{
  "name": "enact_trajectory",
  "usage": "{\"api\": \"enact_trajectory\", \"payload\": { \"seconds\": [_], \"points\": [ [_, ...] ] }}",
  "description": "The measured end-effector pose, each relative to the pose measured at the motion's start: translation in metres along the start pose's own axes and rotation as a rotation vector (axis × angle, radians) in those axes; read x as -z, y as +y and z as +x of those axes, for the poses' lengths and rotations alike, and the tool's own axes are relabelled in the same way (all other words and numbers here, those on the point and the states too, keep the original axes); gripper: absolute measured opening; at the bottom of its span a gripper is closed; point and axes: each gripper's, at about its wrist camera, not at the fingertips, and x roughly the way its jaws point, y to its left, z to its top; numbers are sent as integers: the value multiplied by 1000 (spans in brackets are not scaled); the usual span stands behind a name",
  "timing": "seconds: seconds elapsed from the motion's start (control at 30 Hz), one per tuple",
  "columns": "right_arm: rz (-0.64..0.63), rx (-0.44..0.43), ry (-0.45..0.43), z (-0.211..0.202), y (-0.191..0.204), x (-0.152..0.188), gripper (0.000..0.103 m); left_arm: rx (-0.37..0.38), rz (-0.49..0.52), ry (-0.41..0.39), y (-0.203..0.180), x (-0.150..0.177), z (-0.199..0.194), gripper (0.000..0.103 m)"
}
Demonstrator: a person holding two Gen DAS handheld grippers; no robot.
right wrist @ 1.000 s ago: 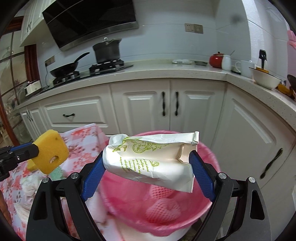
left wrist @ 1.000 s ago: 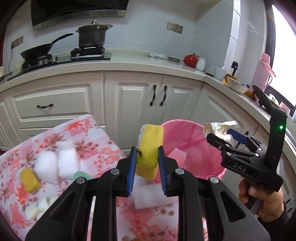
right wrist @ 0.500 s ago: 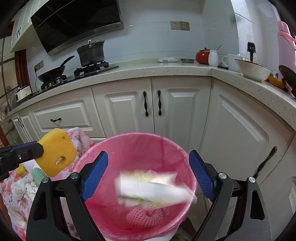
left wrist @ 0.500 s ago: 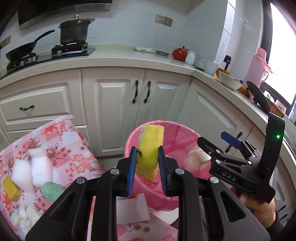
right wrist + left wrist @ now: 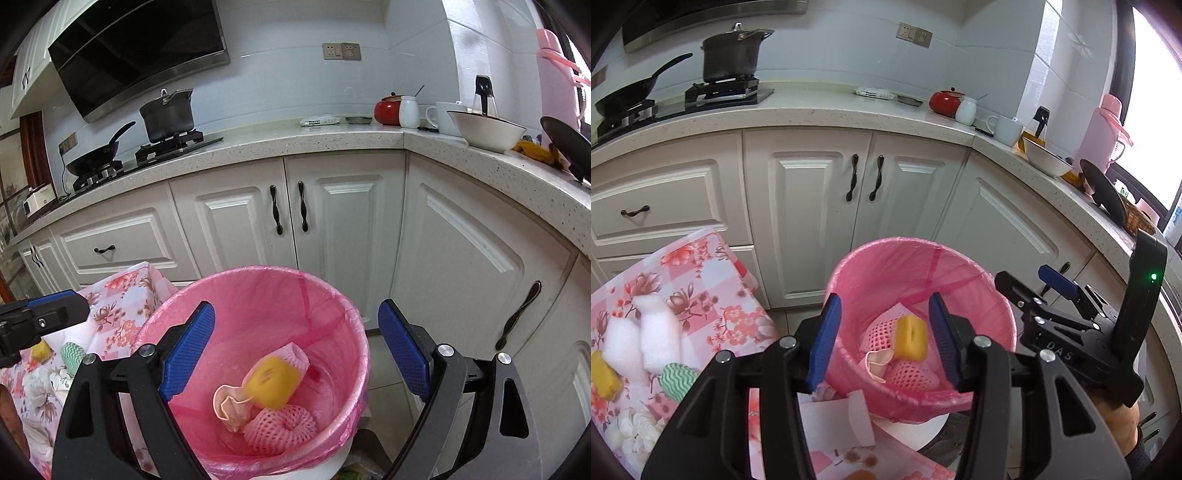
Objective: Collect trash
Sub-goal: 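Carry sponge and paper bag over the wastebasket and open both tools, then move both tools back over the table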
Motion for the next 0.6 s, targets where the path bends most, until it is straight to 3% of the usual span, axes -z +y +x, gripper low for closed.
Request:
{"api": "enact_trajectory", "payload": {
  "seconds": [0.6],
  "points": [
    [-36,-68,-6,-37,48,27,85,-94,-50,-75,60,40,-75,56]
  ]
}}
